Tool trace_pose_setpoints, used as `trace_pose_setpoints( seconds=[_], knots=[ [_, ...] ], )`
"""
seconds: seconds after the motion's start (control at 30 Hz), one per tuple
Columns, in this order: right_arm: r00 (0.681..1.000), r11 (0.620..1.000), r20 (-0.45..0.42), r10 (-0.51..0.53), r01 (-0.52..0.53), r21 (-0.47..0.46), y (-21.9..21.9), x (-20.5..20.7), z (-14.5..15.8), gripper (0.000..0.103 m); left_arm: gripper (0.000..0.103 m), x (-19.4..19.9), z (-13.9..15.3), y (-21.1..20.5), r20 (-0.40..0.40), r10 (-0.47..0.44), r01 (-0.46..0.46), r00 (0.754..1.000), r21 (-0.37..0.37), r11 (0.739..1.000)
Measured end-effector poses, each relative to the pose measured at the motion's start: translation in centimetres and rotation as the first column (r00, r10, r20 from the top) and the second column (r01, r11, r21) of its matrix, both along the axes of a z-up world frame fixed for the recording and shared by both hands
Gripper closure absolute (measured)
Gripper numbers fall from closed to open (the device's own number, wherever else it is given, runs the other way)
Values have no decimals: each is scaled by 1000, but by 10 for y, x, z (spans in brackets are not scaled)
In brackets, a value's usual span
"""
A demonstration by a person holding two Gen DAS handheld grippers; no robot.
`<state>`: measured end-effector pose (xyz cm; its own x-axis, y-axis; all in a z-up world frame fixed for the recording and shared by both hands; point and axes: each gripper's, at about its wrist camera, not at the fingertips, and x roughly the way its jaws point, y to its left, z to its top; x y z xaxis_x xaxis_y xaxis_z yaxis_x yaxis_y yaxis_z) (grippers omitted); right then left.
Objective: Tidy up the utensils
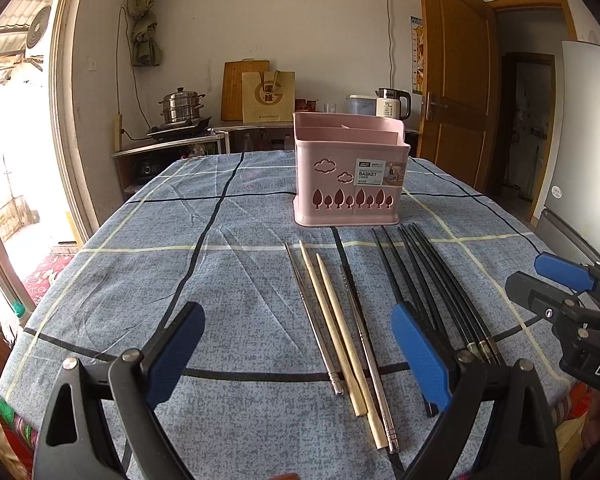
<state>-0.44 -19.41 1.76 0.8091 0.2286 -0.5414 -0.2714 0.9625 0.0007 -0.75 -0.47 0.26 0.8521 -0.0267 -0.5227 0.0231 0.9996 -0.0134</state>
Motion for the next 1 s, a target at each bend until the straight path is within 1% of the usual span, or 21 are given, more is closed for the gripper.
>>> trace_pose_setpoints(
  seconds=[0.6,0.8,0.87,0.93,1.0],
  knots=[
    [1000,1000,-8,1,-1,2,0,2,0,45,7,3,-2,2,-13,-1,1,1000,7,1000],
    [1000,1000,-17,5,-5,5,0,9,-2,45,7,13,0,5,-30,1,-1,1000,3,1000],
    [1000,1000,-22,6,-6,6,0,12,-3,45,7,18,1,5,-33,1,-1,999,14,1000],
    [999,1000,-31,9,-8,12,1,18,-4,45,7,22,1,4,-41,-13,14,999,22,1000],
    [999,1000,-48,14,-13,24,0,24,-4,45,7,30,1,4,-64,-40,41,997,14,999]
  ],
)
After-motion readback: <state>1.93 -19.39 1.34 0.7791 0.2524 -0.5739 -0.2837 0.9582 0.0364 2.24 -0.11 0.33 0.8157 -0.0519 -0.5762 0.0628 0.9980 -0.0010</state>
